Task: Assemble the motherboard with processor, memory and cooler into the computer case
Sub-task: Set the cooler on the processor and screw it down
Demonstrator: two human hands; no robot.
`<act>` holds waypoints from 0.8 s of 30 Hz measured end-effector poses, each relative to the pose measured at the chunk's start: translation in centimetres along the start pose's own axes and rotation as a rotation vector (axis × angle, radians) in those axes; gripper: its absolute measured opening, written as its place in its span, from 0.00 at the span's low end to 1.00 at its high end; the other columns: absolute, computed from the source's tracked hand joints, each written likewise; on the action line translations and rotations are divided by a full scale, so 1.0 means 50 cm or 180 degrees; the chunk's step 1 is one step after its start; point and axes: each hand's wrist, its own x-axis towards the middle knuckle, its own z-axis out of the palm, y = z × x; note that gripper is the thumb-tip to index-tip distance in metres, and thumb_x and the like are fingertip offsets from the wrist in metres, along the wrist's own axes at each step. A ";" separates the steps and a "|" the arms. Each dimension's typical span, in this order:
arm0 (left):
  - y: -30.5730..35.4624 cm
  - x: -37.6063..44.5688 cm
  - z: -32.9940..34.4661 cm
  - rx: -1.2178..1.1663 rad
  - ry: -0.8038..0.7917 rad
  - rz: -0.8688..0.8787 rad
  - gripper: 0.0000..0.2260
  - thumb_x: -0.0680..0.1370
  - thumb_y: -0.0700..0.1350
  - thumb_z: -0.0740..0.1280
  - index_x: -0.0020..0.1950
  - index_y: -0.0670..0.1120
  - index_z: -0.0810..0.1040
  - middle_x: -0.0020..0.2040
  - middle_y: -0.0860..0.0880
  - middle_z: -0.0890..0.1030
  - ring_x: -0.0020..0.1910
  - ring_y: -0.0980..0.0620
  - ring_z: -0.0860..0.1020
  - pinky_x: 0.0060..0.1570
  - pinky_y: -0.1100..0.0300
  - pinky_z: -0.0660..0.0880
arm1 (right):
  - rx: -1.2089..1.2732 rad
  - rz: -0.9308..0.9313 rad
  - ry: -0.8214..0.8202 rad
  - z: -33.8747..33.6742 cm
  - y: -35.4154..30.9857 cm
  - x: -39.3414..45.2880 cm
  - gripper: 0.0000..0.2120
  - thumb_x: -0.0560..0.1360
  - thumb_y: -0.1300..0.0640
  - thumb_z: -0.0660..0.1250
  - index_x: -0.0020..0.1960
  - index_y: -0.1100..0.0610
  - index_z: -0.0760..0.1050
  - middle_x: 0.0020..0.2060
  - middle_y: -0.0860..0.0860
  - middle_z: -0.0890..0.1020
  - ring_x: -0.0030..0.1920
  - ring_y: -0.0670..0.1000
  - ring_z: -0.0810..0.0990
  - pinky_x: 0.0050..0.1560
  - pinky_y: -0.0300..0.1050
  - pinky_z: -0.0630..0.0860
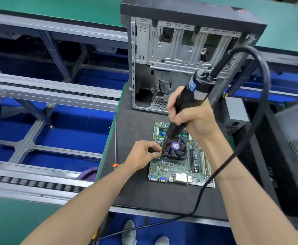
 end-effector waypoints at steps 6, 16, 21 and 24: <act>-0.007 0.000 0.001 0.0033 0.0014 -0.0020 0.04 0.73 0.41 0.77 0.43 0.50 0.85 0.38 0.58 0.84 0.39 0.64 0.80 0.45 0.70 0.74 | -0.0296 -0.0455 0.0592 0.028 0.029 -0.006 0.14 0.53 0.67 0.64 0.36 0.57 0.79 0.28 0.54 0.76 0.28 0.53 0.71 0.30 0.40 0.66; -0.010 -0.002 0.003 0.0096 0.0023 -0.0071 0.04 0.74 0.43 0.76 0.46 0.51 0.86 0.37 0.61 0.83 0.39 0.67 0.79 0.42 0.75 0.71 | -0.0405 -0.0410 0.1030 0.041 0.016 -0.007 0.12 0.54 0.72 0.63 0.35 0.62 0.76 0.27 0.58 0.74 0.28 0.53 0.70 0.29 0.41 0.66; -0.017 -0.001 0.009 0.0093 0.0158 -0.0050 0.06 0.73 0.42 0.77 0.49 0.48 0.88 0.42 0.54 0.87 0.40 0.68 0.81 0.45 0.76 0.73 | -0.0121 -0.0004 -0.0461 0.005 0.001 -0.007 0.17 0.51 0.72 0.61 0.38 0.61 0.76 0.26 0.55 0.75 0.28 0.53 0.69 0.33 0.40 0.66; -0.019 -0.004 0.011 -0.0021 0.0252 -0.0093 0.07 0.72 0.42 0.77 0.49 0.48 0.88 0.42 0.55 0.87 0.40 0.71 0.80 0.46 0.78 0.72 | -0.0182 -0.0072 -0.0053 0.003 0.008 -0.004 0.16 0.51 0.72 0.61 0.37 0.63 0.74 0.28 0.56 0.76 0.29 0.53 0.71 0.33 0.40 0.68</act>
